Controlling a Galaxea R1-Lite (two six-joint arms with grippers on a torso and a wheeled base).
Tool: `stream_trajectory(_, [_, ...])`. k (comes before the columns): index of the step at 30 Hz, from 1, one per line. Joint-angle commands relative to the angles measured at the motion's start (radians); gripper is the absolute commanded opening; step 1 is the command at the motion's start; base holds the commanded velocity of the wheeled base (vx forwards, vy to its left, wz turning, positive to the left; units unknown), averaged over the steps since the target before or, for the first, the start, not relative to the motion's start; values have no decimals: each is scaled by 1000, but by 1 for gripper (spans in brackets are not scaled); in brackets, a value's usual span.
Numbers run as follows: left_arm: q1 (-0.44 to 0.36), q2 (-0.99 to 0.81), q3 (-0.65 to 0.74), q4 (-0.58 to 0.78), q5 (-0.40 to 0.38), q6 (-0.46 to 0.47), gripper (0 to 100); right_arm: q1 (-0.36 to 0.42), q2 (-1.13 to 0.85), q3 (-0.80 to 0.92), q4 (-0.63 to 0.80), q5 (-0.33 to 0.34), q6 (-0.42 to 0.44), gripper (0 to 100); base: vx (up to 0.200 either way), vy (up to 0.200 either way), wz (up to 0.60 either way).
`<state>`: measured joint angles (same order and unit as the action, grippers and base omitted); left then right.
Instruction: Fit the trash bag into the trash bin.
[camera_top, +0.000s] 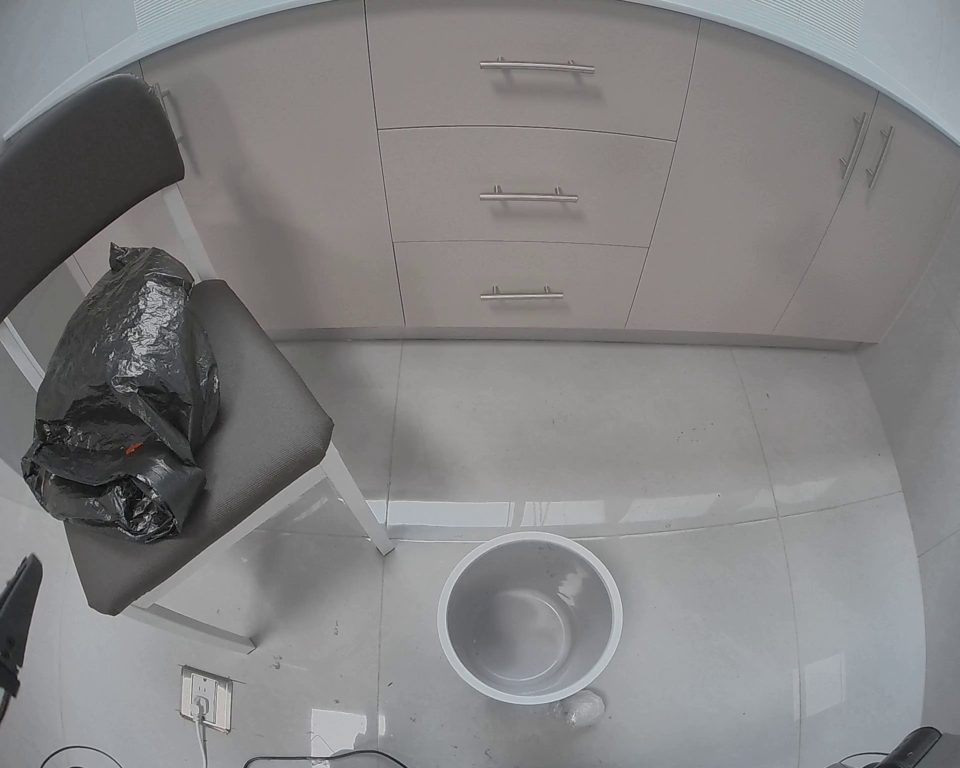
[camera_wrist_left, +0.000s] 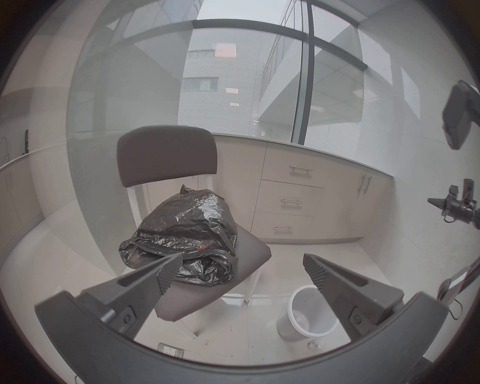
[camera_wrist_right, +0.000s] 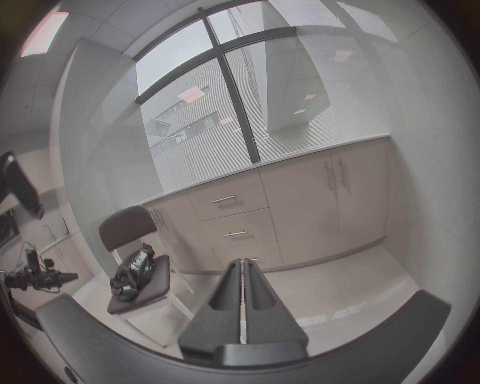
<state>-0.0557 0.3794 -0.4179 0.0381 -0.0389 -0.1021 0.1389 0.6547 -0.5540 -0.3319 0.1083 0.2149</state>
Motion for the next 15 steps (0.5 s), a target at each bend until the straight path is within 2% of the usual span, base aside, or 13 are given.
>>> stream_trajectory(1, [-18,589,-159,-175,-1,30,100,143,586,-20,-452,-64,127,0,0,0,0])
stream_trajectory(5, [-13,659,-137,-261,1,30,100,91,594,-24,-473,-61,141,0,0,0,0])
stream_trajectory(10, [11,661,-93,-276,-1,25,100,107,554,-4,-475,-64,141,0,0,0,0])
stream_trajectory(15, [70,767,-140,-287,22,30,100,99,537,9,-470,-62,141,0,0,0,0])
